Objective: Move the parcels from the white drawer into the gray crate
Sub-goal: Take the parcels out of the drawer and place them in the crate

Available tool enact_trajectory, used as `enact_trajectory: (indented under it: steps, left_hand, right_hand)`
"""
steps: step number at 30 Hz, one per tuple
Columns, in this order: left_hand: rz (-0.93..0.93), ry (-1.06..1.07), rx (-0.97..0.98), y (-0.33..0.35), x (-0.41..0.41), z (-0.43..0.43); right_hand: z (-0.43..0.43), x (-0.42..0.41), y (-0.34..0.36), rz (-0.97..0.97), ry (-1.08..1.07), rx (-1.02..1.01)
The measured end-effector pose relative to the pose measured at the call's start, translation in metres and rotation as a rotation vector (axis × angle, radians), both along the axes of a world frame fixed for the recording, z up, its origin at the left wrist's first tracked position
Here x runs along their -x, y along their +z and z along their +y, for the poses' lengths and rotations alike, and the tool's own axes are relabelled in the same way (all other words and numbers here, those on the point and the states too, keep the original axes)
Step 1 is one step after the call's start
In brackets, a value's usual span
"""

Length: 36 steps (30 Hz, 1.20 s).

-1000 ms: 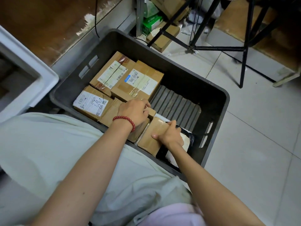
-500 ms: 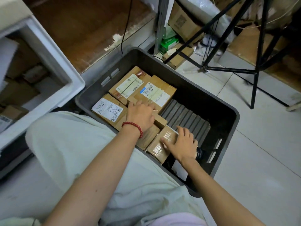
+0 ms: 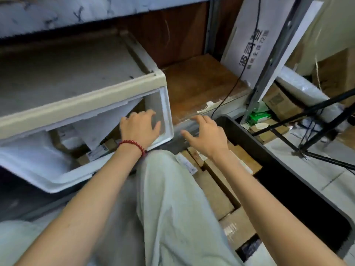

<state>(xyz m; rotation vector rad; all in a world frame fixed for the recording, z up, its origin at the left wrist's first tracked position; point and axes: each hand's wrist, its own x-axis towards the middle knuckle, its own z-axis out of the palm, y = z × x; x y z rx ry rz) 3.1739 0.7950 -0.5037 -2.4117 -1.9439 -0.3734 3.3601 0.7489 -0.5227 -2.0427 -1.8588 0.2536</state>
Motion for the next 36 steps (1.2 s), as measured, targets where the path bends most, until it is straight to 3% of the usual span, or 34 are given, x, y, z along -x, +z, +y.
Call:
enact_trajectory:
  steps: [4, 11, 14, 19, 27, 32, 36]
  left_hand:
    - [0.0, 0.148, 0.02, 0.004, 0.075, -0.016]
    - [0.136, 0.34, 0.051, -0.023, 0.176, -0.069]
    - [0.078, 0.402, 0.108, -0.037, 0.187, -0.068]
    - [0.049, 0.295, 0.017, -0.054, 0.171, -0.043]
    - [0.043, 0.337, 0.06, -0.075, 0.189, 0.017]
    - [-0.112, 0.469, 0.184, -0.087, 0.183, 0.045]
    - [-0.273, 0.552, 0.302, -0.093, 0.17, 0.055]
  right_hand:
    - [0.014, 0.064, 0.018, 0.05, 0.196, -0.061]
    - [0.019, 0.146, -0.01, 0.069, 0.38, 0.044]
    - [0.026, 0.165, -0.018, 0.032, 0.415, 0.066]
    - [0.047, 0.177, -0.04, -0.016, 0.377, 0.102]
    - [0.108, 0.171, -0.06, 0.273, 0.086, 0.07]
    - [0.138, 0.174, -0.069, 0.418, 0.012, -0.062]
    - [0.153, 0.181, -0.072, 0.746, 0.017, -0.03]
